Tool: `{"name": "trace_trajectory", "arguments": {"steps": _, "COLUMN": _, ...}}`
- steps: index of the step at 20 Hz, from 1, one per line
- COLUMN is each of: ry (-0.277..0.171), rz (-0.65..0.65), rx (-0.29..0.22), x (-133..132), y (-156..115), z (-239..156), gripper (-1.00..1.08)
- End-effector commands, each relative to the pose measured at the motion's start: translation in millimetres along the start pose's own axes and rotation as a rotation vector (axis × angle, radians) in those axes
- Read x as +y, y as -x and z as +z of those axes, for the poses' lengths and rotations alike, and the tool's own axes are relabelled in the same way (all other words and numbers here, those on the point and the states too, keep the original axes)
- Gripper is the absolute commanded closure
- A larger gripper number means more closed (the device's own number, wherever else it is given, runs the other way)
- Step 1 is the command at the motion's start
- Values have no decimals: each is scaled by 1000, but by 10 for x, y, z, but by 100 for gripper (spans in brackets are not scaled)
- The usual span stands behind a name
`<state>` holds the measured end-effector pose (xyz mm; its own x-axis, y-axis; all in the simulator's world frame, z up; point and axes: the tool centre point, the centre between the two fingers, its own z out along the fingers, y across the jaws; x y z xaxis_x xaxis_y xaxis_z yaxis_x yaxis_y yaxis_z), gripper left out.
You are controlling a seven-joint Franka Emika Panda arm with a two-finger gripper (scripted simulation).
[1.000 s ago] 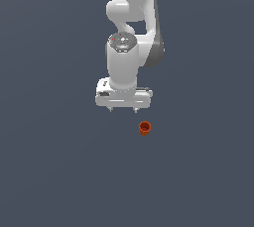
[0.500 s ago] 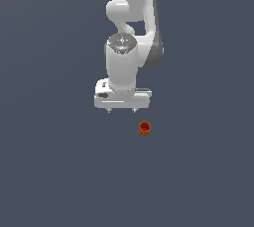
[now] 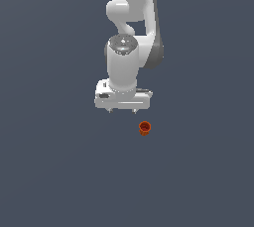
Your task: Pick up the object and move it to a goal position.
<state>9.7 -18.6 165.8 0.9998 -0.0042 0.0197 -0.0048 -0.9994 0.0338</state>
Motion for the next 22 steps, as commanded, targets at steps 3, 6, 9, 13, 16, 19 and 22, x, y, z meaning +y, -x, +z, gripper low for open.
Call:
{"name": "trace_trajectory", "arguments": {"steps": 3, "ry": -3, "rz": 32, "rx": -1, "x": -68, "y": -17, "z": 46, "gripper": -92}}
{"name": "trace_trajectory", "arguments": {"steps": 6, "ry": -6, "rz": 66, "rx": -3, "x": -138, "y": -34, "z": 94, "gripper": -92}}
{"name": "trace_trajectory", "arguments": {"steps": 9, "ry": -9, "rz": 109, "rx": -4, "x": -227, "y": -54, "z": 155, "gripper": -92}}
{"name": "trace_trajectory", "arguments": {"steps": 13, "ry": -14, "rz": 183, "rx": -8, "x": -378, "y": -83, "z": 260, "gripper": -92}}
{"name": "trace_trajectory", "arguments": {"steps": 16, "ry": -18, "rz": 247, "rx": -11, "x": -510, "y": -104, "z": 352, "gripper": -92}}
{"name": "trace_trajectory", "arguments": {"steps": 19, "ry": -21, "rz": 312, "rx": -15, "x": -644, "y": -121, "z": 446, "gripper": -92}}
{"name": "trace_trajectory", "arguments": {"steps": 22, "ry": -24, "rz": 370, "rx": -19, "x": -765, "y": -132, "z": 532, "gripper": -92}}
